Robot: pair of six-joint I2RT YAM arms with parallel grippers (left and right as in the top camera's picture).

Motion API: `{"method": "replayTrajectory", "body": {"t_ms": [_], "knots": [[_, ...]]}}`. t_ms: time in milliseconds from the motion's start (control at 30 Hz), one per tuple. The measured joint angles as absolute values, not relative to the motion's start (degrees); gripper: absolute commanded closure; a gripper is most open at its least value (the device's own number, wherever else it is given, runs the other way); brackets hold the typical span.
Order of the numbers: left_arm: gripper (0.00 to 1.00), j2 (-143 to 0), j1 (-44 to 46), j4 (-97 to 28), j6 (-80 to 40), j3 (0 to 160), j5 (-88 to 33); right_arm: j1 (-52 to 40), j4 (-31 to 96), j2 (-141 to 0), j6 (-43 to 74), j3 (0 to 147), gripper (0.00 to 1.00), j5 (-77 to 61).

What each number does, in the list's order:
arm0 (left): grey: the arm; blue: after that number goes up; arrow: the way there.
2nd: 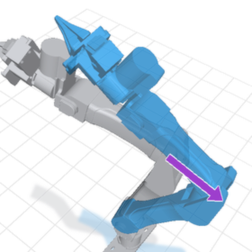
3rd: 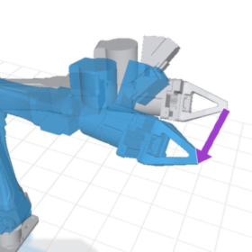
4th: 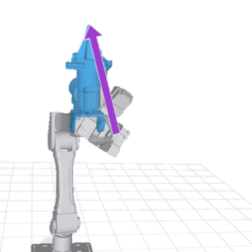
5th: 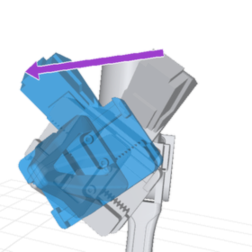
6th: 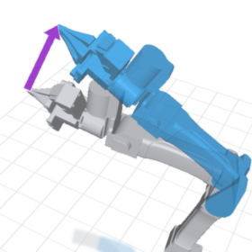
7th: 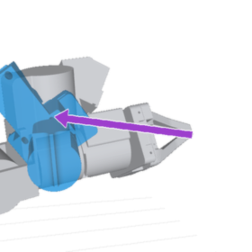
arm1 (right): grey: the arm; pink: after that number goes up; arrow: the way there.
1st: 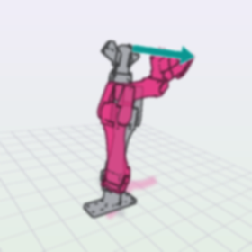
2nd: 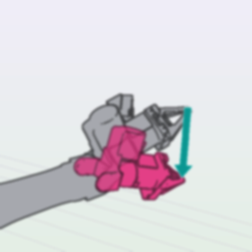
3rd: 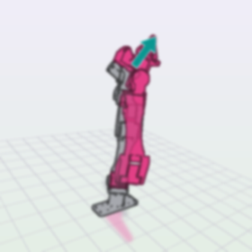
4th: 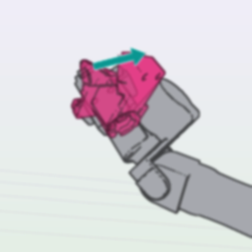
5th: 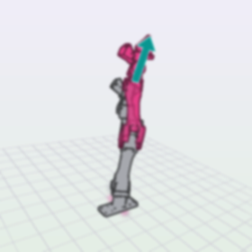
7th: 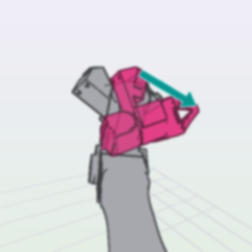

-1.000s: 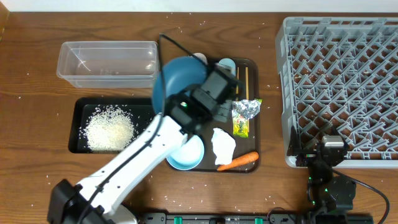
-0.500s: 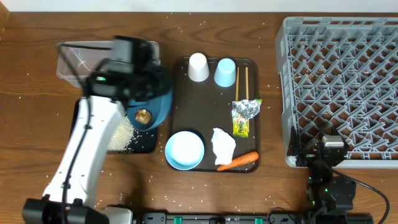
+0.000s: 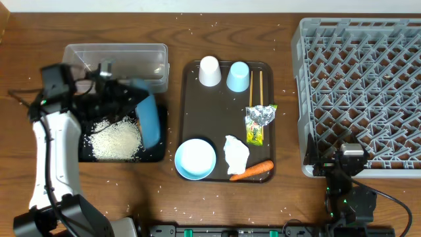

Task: Sort waste into correct bins and load items into the dishwasher rack
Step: 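Tilt the plate with the left gripper to dump food onto black tray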

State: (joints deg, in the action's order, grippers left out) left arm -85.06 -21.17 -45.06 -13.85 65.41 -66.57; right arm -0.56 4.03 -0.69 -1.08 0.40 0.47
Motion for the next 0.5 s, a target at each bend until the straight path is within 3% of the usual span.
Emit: {"method": "replayTrajectory", "body": {"t_ms": [500], "knots": [[0.94, -85.1, -35.7, -45.1, -8.5, 61.1, -86.1, -0.6, 4.0, -0.7, -1.1, 0.4, 0.01, 0.5]]}}
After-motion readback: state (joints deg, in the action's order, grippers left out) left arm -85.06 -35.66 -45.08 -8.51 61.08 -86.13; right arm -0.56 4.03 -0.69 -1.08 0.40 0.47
